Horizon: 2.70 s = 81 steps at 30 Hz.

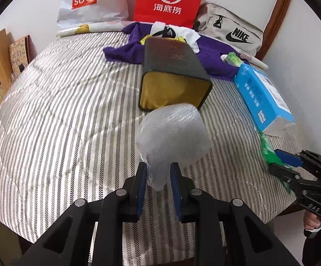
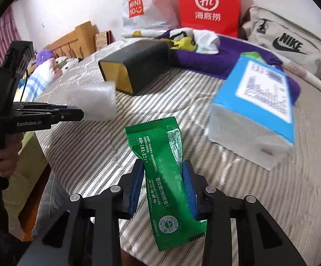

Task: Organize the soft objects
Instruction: 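Lift the green wipes packet with the right tool while the left tool holds the mesh bag, then carry the mesh bag with the left tool while the right tool carries the wipes packet over the towel, then open the left tool to drop the mesh bag while the right tool drops the wipes packet on the towel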

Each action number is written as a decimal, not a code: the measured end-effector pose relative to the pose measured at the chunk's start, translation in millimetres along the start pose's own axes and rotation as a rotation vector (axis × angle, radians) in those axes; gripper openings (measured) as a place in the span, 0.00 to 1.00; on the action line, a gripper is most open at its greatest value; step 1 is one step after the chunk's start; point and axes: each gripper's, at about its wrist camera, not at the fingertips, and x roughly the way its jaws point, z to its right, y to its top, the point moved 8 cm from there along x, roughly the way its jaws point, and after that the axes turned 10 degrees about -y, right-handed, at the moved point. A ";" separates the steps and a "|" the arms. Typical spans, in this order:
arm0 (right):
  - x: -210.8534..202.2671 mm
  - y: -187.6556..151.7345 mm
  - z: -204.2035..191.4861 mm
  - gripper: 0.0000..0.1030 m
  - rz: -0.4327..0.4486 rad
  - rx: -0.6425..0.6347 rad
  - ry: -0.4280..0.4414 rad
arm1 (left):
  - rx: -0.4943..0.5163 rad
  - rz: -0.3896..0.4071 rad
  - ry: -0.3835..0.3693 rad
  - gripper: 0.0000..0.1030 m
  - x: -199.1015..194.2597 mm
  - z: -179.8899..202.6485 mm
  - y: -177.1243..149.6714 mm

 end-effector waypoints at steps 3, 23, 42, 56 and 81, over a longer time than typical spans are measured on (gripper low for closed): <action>-13.7 3.8 8.7 0.34 0.025 0.008 -0.016 | 0.018 0.020 -0.009 0.20 -8.0 8.3 5.5; -58.1 60.9 47.3 0.34 0.166 0.016 -0.051 | 0.099 0.104 -0.062 0.08 -40.1 42.3 59.6; -53.1 127.3 91.1 0.34 0.198 0.070 -0.086 | 0.162 0.209 -0.075 0.08 -61.0 62.1 151.7; 17.6 191.2 137.5 0.34 0.135 0.106 -0.140 | 0.096 0.200 -0.164 0.08 6.2 50.4 235.5; 144.8 220.4 183.2 0.41 -0.063 0.172 -0.102 | 0.028 -0.017 -0.183 0.10 128.4 27.6 271.1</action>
